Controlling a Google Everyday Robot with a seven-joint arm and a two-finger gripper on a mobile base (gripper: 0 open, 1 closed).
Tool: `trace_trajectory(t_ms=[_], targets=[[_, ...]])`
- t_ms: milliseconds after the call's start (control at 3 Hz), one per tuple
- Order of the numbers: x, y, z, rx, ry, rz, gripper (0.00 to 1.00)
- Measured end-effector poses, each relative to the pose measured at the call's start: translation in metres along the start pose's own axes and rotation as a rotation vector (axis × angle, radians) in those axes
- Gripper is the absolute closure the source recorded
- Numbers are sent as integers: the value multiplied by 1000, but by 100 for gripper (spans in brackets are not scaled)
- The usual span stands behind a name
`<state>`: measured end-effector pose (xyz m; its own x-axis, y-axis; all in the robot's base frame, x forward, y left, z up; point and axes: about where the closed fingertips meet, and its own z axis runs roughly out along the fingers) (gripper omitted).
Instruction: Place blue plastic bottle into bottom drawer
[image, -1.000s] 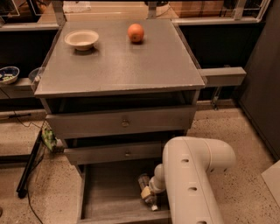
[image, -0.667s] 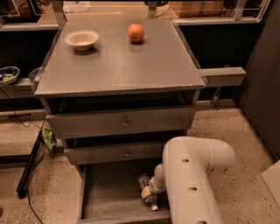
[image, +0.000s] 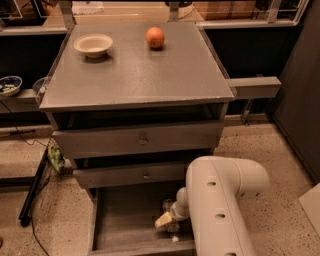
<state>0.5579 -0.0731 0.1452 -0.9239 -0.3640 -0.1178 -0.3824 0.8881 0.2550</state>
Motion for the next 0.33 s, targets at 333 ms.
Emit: trace_trajectory(t_ms=[333], targets=[[0,0,0,0,0,0,0]])
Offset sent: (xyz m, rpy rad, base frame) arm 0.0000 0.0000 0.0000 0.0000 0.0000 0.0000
